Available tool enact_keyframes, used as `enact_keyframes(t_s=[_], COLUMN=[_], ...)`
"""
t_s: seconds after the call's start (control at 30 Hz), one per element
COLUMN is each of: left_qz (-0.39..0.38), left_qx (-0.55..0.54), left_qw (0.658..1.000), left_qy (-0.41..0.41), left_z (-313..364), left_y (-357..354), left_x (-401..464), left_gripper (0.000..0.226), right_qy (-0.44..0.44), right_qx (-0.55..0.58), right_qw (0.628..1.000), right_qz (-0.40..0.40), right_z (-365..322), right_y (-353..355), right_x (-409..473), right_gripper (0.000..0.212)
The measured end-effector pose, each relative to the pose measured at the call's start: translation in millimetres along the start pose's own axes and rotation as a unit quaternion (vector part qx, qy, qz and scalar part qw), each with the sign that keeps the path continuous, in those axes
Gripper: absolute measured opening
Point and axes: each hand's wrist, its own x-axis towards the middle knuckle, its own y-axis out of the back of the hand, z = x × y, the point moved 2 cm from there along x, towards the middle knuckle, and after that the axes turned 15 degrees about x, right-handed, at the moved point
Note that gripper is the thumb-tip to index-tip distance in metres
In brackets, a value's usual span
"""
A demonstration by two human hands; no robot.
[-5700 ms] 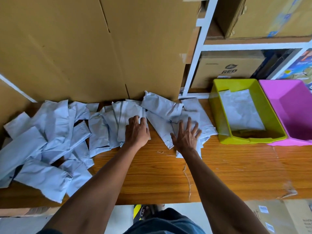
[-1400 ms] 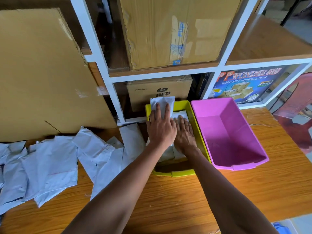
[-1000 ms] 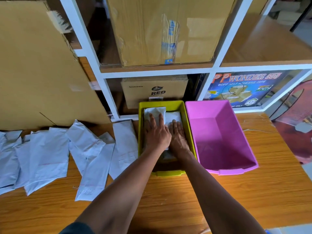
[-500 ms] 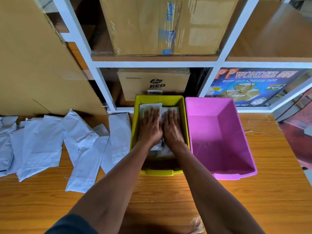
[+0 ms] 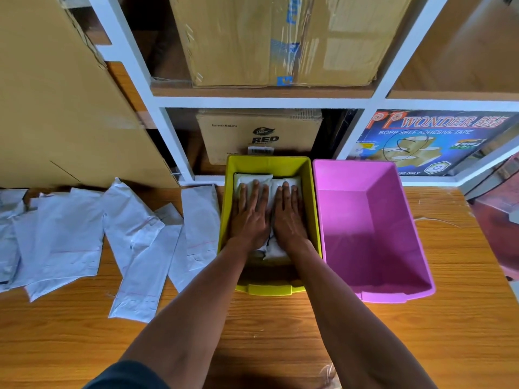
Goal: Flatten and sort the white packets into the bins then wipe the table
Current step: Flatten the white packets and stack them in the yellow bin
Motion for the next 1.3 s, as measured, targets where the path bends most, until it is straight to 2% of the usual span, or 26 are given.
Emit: enact_keyframes(t_s=[0.13, 0.27, 0.37, 0.43, 0.53, 0.63, 0.83, 0.93, 1.1, 1.3], left_qz=[-0.052, -0.094, -0.035, 0.044, 0.13, 0.142, 0.165, 0.146, 0.065, -0.06], left_qx=[0.027, -0.049, -0.106, -0.103, -0.107, -0.098, -0.076, -0.088, -0.081, -0.083], left_qw=[0.998, 0.994, 0.994, 0.994, 0.985, 0.981, 0.975, 0.973, 0.978, 0.987], left_qy=[-0.016, -0.01, -0.003, 0.008, 0.045, 0.085, 0.127, 0.156, 0.181, 0.121], left_z=[-2.0, -2.4, -6.4, -10.1, -23.2, -47.0, -110.3, -147.1, -217.8, -290.3], left_y=[4.1, 35.3, 71.4, 98.5, 128.0, 137.8, 115.9, 105.2, 86.1, 61.2], left_x=[3.4, 7.1, 0.9, -10.0, -28.4, -50.3, -104.7, -132.0, -172.9, -191.2], left_gripper=[0.077, 0.076, 0.07, 0.058, 0.041, 0.035, 0.03, 0.035, 0.035, 0.051], right_qy=[-0.004, 0.057, 0.061, 0.031, 0.052, 0.104, 0.161, 0.187, 0.204, 0.071], right_qx=[-0.012, -0.027, -0.046, -0.022, 0.008, 0.034, 0.039, 0.04, 0.035, 0.037], right_qw=[1.0, 0.998, 0.996, 0.997, 0.994, 0.985, 0.969, 0.964, 0.961, 0.991], right_qz=[-0.011, 0.03, 0.05, 0.063, 0.099, 0.137, 0.184, 0.182, 0.18, 0.106], right_z=[-0.2, -8.6, -30.4, -42.0, -64.9, -99.7, -168.5, -201.6, -256.6, -291.8], right_y=[1.9, 13.3, 37.5, 51.4, 60.3, 62.1, 38.1, 16.8, -39.4, -136.8], right_x=[2.4, 1.5, -8.1, -13.7, -21.8, -29.6, -52.3, -61.4, -72.9, -97.2], right_gripper=[0.064, 0.067, 0.067, 0.056, 0.039, 0.029, 0.027, 0.021, 0.03, 0.042])
